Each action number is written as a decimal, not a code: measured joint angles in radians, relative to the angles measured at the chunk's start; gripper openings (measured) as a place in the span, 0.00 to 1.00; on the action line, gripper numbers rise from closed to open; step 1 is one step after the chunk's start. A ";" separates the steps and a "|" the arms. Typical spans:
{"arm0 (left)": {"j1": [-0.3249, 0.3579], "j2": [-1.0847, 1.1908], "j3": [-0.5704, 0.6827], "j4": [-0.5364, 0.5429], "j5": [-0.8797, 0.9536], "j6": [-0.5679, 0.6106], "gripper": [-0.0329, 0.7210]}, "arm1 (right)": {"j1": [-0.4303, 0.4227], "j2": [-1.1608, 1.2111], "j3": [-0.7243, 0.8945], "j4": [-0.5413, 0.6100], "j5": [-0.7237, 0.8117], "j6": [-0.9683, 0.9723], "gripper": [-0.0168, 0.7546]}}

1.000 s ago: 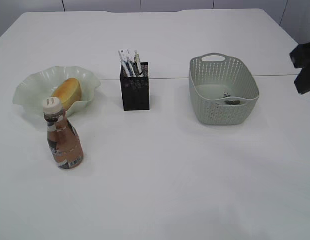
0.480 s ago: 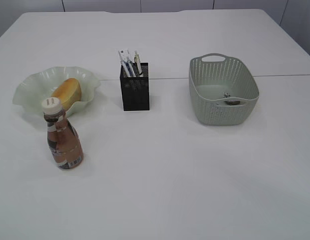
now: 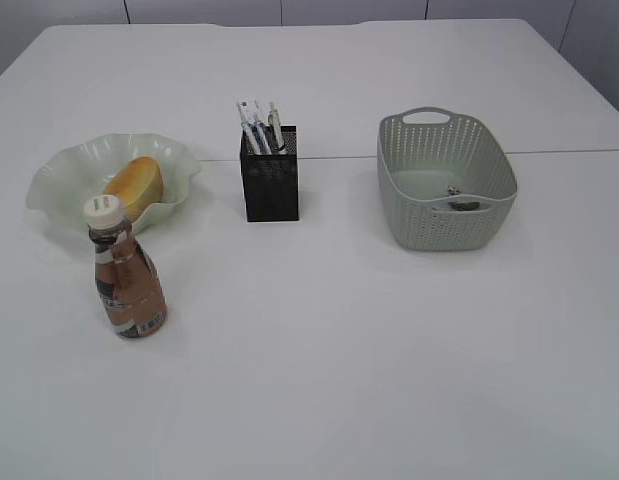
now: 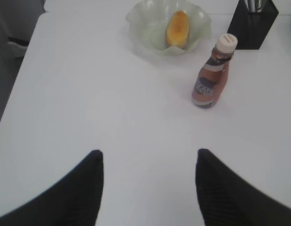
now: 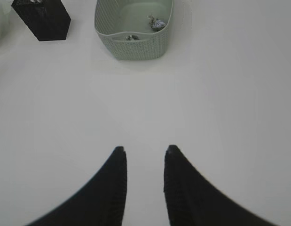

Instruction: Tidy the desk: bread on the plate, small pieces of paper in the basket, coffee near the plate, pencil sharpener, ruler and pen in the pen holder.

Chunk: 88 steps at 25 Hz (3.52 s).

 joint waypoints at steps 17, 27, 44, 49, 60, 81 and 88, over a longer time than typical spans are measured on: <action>0.000 -0.207 0.027 -0.012 0.012 -0.002 0.63 | 0.000 -0.433 0.208 -0.004 0.009 -0.003 0.29; 0.000 -0.207 0.165 -0.077 0.012 -0.002 0.62 | 0.000 -0.546 0.208 -0.118 0.139 -0.006 0.29; 0.000 -0.207 0.245 0.033 -0.040 -0.002 0.63 | 0.000 -0.546 0.328 -0.136 0.101 -0.014 0.36; 0.000 -0.207 0.255 0.037 -0.079 -0.002 0.63 | 0.000 -0.546 0.337 -0.144 0.087 -0.018 0.36; 0.000 -0.207 0.289 0.024 -0.158 -0.002 0.68 | 0.000 -0.546 0.352 -0.173 0.089 -0.022 0.36; 0.000 -0.207 0.289 -0.015 -0.163 0.010 0.76 | 0.000 -0.548 0.352 -0.173 0.089 -0.022 0.36; 0.000 -0.207 0.289 -0.015 -0.163 0.012 0.76 | 0.000 -0.613 0.352 -0.173 0.089 -0.022 0.36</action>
